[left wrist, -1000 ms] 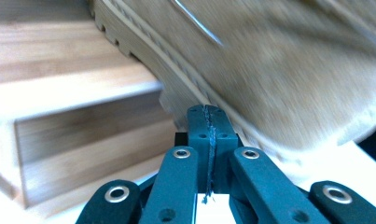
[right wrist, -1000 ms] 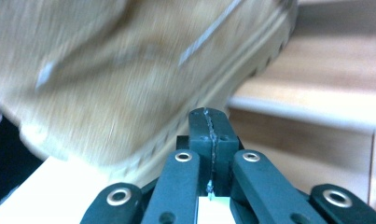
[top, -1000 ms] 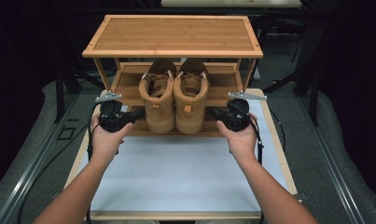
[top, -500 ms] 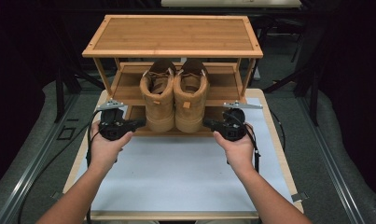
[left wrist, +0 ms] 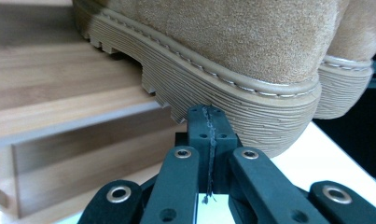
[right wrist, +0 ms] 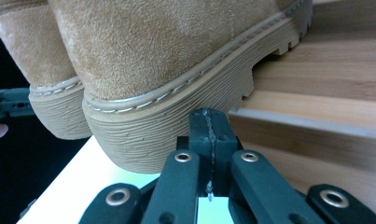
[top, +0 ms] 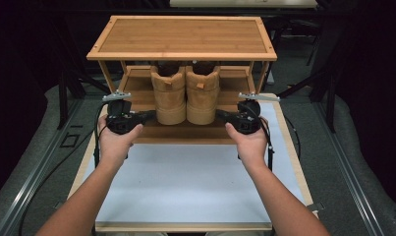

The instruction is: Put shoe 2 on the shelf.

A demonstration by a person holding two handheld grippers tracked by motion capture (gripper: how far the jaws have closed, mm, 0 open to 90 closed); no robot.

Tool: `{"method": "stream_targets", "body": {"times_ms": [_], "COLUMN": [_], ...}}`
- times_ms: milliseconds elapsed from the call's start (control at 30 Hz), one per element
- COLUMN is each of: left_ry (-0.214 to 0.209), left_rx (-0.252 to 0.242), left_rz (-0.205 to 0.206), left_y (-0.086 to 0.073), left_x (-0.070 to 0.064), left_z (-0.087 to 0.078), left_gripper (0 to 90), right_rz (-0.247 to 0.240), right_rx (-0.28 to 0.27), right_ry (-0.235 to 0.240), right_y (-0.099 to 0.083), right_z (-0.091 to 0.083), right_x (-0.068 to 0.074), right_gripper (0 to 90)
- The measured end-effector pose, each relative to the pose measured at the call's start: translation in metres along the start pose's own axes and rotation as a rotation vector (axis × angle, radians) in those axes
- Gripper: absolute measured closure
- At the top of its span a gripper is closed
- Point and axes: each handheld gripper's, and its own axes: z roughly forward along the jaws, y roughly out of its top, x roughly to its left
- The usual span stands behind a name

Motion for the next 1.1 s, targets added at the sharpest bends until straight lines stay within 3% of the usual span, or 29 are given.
{"method": "stream_targets", "body": {"times_ms": [100, 133, 267, 333, 400, 500, 567, 900, 1100], "left_ry": [0.014, 0.024, 0.044, 0.037, 0.036, 0.039, 0.052, 0.026, 0.042], "left_rx": [0.000, -0.003, -0.010, -0.008, -0.013, -0.019, -0.021, -0.009, 0.010], "left_rz": [-0.005, -0.005, -0.026, -0.044, -0.045, -0.053, -0.052, -0.052, -0.048], "left_y": [0.003, 0.004, 0.007, 0.008, 0.008, 0.010, 0.010, 0.009, 0.009], "left_x": [0.002, 0.003, 0.011, 0.015, 0.015, 0.015, 0.015, 0.020, 0.022], "left_z": [0.008, 0.011, 0.017, 0.020, 0.023, 0.025, 0.026, 0.025, 0.022], "left_gripper": [90.0, 90.0, 90.0, 90.0, 90.0, 90.0, 90.0, 90.0, 90.0], "right_rz": [0.013, 0.026, 0.026, 0.020, 0.006, 0.023, 0.029, 0.006, -0.002], "right_rx": [-0.005, 0.005, 0.002, 0.007, 0.002, -0.006, -0.008, 0.019, 0.030], "right_ry": [-0.031, -0.012, -0.026, -0.024, -0.051, -0.053, -0.045, -0.044, -0.042], "right_y": [0.003, 0.005, 0.008, 0.010, 0.011, 0.012, 0.013, 0.012, 0.012], "right_z": [0.007, 0.009, 0.019, 0.024, 0.027, 0.030, 0.031, 0.030, 0.029], "right_x": [-0.006, -0.008, -0.008, -0.009, -0.009, -0.012, -0.012, -0.012, -0.014], "right_gripper": [90.0, 90.0, 90.0, 90.0, 90.0, 90.0, 90.0, 90.0, 90.0]}}
